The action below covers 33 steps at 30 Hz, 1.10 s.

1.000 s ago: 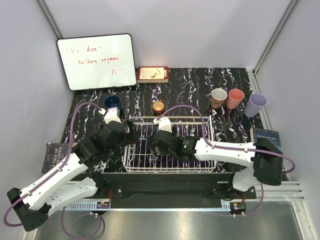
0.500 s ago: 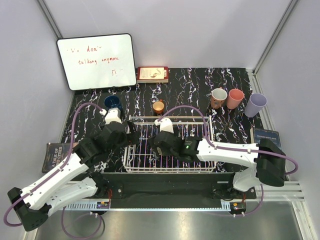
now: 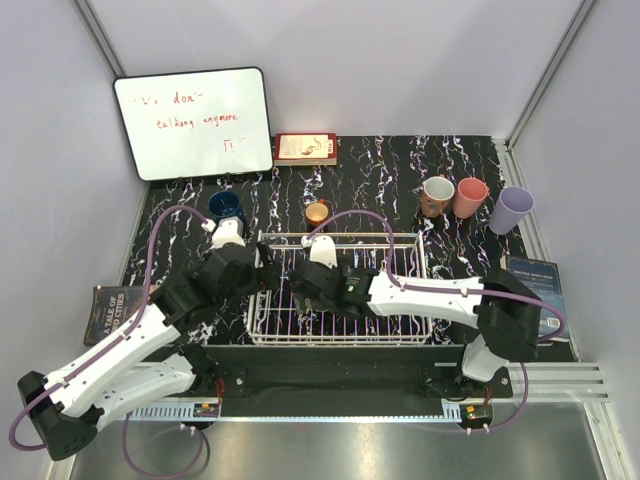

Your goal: Unload the cups from the dish rack

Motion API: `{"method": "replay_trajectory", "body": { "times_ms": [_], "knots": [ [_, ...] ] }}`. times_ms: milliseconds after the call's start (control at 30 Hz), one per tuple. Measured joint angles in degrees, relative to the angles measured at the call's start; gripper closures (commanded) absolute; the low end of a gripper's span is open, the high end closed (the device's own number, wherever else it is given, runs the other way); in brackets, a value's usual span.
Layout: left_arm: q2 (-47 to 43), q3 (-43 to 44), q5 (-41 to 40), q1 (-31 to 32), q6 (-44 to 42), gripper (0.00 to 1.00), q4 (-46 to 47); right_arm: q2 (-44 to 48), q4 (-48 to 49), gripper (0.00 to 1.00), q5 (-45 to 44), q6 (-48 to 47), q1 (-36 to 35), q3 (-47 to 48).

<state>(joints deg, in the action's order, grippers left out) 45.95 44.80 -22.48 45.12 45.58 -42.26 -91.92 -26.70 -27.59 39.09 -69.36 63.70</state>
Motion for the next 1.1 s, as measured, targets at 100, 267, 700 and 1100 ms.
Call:
{"method": "replay_trajectory", "body": {
  "times_ms": [100,267,700,1100],
  "knots": [
    [-0.22,-0.37,0.11,0.0,0.13,0.02,0.2,-2.47,-0.24,0.02,-0.07,1.44,0.0,1.95],
    [-0.5,-1.11,0.2,0.0,0.59,0.02,0.44,-3.1,-1.53,0.01,-0.44,2.45,0.0,1.99],
    [0.31,-1.44,0.63,0.0,0.94,0.02,0.85,-3.34,-1.9,0.47,-0.44,2.12,0.0,1.77],
    [0.31,-1.44,0.9,0.02,0.98,0.02,0.87,-0.46,-2.05,0.36,-0.44,3.23,0.02,-1.18]
  ]
}}
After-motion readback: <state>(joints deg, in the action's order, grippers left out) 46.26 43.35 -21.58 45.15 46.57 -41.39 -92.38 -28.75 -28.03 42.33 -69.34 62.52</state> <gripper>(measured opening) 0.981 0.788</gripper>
